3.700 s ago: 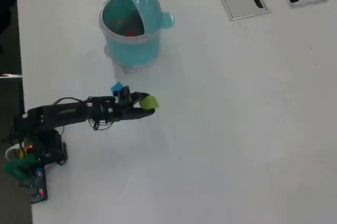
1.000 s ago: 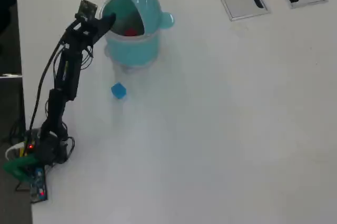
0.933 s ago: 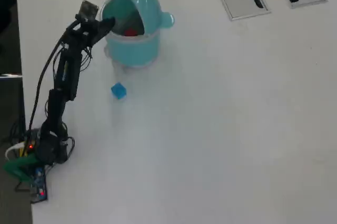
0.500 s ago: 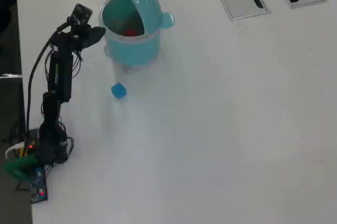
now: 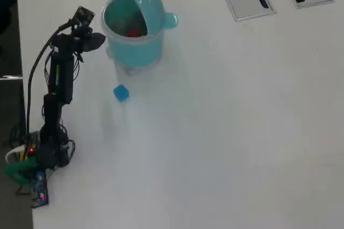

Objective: Grasp RGB lego blocks and put them in the bin one by one.

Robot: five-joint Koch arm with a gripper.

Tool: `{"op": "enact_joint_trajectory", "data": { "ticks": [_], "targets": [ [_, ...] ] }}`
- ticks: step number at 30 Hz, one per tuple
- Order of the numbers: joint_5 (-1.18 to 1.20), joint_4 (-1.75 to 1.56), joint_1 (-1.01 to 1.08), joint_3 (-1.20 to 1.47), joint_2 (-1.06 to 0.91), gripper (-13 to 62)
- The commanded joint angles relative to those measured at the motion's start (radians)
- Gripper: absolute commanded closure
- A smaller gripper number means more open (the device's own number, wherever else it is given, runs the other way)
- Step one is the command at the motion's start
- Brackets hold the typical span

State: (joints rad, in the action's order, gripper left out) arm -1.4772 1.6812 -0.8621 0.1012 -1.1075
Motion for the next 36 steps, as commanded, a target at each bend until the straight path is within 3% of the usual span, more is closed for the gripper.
{"op": "enact_joint_trajectory", "data": {
  "ticks": [1, 10, 21, 36],
  "targets": [
    [0.002, 0.015, 0.06, -0.026, -0.015, 19.7],
    [-0.038, 0.018, 0.244, -0.028, 0.049, 19.6],
    [-0.028, 0.117, 0.25, -0.017, 0.123, 19.4],
    [0.029, 0.16, 0.302, 0.095, 0.078, 17.9]
  ]
}}
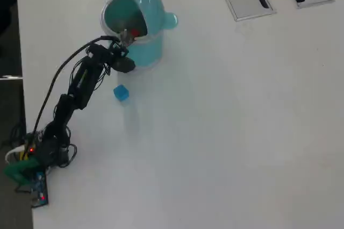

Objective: Grasp RGB lego blocks and put them in the bin one by one.

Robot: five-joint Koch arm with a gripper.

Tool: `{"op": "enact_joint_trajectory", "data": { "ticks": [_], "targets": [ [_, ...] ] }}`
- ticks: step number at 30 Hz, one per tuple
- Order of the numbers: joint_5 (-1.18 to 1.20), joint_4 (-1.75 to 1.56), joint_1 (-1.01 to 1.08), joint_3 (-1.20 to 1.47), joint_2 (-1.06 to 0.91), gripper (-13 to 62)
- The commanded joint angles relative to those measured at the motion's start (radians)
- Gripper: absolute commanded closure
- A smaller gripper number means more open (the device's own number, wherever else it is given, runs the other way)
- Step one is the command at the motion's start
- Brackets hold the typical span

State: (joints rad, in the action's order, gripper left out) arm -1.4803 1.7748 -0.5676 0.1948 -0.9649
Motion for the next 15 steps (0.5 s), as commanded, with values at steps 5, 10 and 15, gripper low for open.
{"op": "enact_joint_trajectory", "data": {
  "ticks": [5, 10, 15],
  "targets": [
    [0.031, 0.049, -0.005, 0.265, -0.233, 17.9],
    [0.031, 0.046, -0.04, 0.511, -0.387, 17.9],
    [0.02, -0.025, -0.08, 0.63, -0.431, 17.9]
  ]
}}
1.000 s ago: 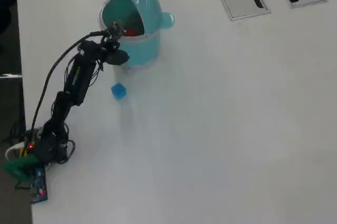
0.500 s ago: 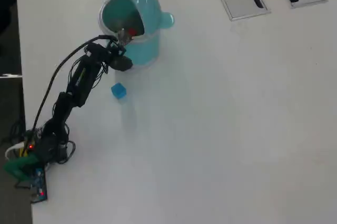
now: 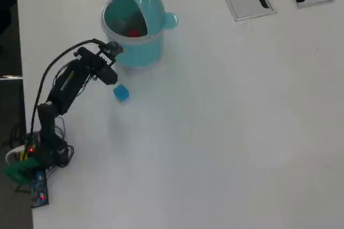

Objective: Grasp RGB lego blocks and put them in the bin one by one.

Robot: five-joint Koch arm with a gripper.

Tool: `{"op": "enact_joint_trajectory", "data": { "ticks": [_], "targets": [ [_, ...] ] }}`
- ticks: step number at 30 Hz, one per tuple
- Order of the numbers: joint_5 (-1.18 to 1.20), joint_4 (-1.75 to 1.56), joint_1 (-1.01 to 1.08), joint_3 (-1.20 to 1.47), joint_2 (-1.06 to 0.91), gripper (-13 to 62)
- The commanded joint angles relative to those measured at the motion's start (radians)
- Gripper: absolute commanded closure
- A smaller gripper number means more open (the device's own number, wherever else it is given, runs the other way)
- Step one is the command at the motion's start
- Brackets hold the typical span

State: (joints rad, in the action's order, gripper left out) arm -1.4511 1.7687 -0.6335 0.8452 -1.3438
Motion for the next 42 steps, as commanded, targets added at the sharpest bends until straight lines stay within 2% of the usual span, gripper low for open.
{"op": "enact_joint_trajectory", "data": {
  "ticks": [1, 9, 26, 42],
  "targets": [
    [-0.009, -0.034, -0.018, 0.005, -0.061, 17.9],
    [-0.055, -0.17, -0.032, 0.232, -0.13, 17.9],
    [-0.057, -0.598, -0.067, 0.555, -0.086, 17.9],
    [-0.083, -0.678, 0.0, 0.624, -0.052, 19.0]
  ]
}}
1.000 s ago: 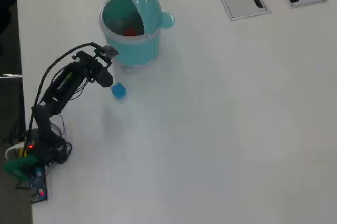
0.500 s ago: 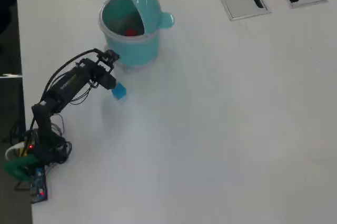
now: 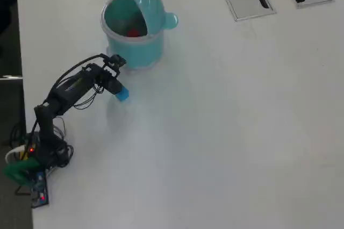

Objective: Grasp RGB lego blocks and put them in the bin one by one.

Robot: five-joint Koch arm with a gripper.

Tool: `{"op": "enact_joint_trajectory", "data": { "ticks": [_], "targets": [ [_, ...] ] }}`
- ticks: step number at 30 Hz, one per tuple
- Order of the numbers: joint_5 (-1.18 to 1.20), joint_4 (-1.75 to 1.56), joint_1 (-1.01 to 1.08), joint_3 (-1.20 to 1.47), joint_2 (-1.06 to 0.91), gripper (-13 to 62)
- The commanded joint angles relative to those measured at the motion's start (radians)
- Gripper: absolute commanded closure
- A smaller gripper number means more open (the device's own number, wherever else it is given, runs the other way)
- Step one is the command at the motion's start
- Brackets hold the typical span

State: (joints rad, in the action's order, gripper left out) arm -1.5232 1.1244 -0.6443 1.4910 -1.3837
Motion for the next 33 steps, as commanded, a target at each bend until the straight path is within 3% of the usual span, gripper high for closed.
{"op": "enact_joint_trajectory", "data": {
  "ticks": [1, 33],
  "targets": [
    [-0.011, -0.035, 0.015, -0.012, -0.011, 19.0],
    [-0.015, -0.196, 0.032, 0.028, 0.14, 19.0]
  ]
}}
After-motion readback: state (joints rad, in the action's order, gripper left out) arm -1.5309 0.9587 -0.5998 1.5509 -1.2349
